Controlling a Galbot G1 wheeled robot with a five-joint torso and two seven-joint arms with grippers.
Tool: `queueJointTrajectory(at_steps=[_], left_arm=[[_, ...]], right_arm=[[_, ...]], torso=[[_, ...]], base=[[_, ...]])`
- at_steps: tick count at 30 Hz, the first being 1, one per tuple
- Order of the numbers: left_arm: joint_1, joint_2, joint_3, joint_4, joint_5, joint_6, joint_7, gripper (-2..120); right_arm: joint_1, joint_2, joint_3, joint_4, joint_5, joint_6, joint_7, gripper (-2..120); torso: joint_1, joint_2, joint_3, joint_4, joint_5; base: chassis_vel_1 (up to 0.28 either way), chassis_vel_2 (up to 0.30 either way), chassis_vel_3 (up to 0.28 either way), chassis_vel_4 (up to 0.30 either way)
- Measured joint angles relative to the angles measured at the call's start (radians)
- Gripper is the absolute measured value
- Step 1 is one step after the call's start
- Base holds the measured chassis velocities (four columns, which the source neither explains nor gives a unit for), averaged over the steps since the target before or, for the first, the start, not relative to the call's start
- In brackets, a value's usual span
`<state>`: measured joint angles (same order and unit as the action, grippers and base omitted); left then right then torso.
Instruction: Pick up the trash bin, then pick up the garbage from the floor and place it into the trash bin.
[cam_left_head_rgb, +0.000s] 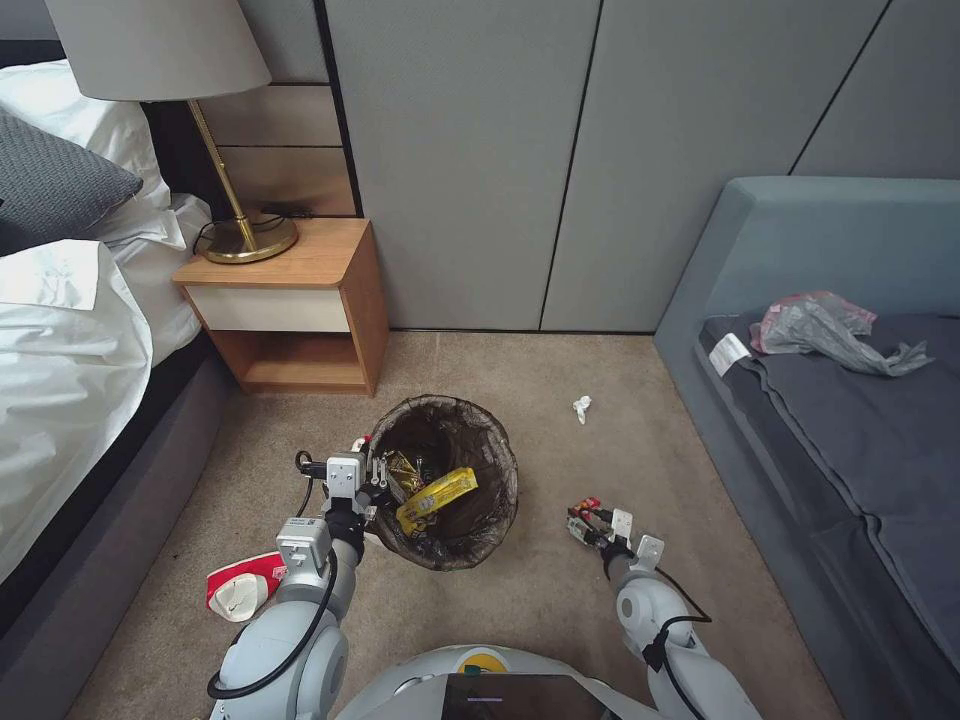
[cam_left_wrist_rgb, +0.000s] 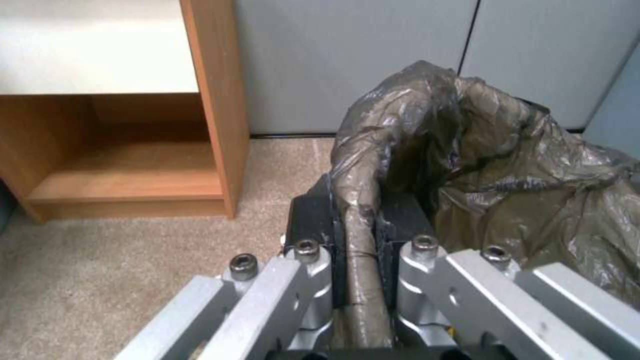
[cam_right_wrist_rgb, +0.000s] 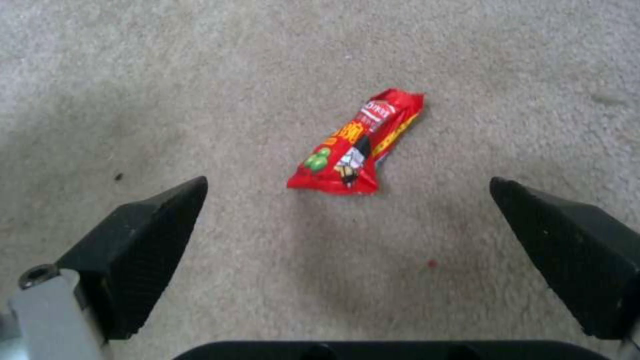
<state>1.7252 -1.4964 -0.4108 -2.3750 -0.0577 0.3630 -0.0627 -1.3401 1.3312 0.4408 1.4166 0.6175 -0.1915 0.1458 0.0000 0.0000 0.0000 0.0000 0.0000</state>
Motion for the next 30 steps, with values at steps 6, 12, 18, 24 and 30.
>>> queueJointTrajectory(at_steps=[6, 12, 18, 24, 30], left_arm=[[0.0, 0.0, 0.0, 0.0, 0.0, 0.0, 0.0, 7], [0.0, 0.0, 0.0, 0.0, 0.0, 0.0, 0.0, 7], [0.0, 0.0, 0.0, 0.0, 0.0, 0.0, 0.0, 7], [0.0, 0.0, 0.0, 0.0, 0.0, 0.0, 0.0, 7], [0.0, 0.0, 0.0, 0.0, 0.0, 0.0, 0.0, 7]], right_arm=[[0.017, 0.002, -0.002, -0.018, -0.008, 0.006, -0.008, 100], [0.03, 0.004, -0.005, -0.027, -0.009, 0.01, -0.017, 100], [0.043, 0.01, -0.005, -0.046, -0.012, 0.013, -0.018, 100], [0.048, 0.013, -0.004, -0.064, -0.022, 0.023, -0.023, 100], [0.064, 0.015, -0.003, -0.089, -0.028, 0.03, -0.026, 100]], torso=[[0.0, 0.0, 0.0, 0.0, 0.0], [0.0, 0.0, 0.0, 0.0, 0.0], [0.0, 0.0, 0.0, 0.0, 0.0], [0.0, 0.0, 0.0, 0.0, 0.0001], [0.0, 0.0, 0.0, 0.0, 0.0001]], base=[[0.0, 0.0, 0.0, 0.0], [0.0, 0.0, 0.0, 0.0], [0.0, 0.0, 0.0, 0.0], [0.0, 0.0, 0.0, 0.0], [0.0, 0.0, 0.0, 0.0]])
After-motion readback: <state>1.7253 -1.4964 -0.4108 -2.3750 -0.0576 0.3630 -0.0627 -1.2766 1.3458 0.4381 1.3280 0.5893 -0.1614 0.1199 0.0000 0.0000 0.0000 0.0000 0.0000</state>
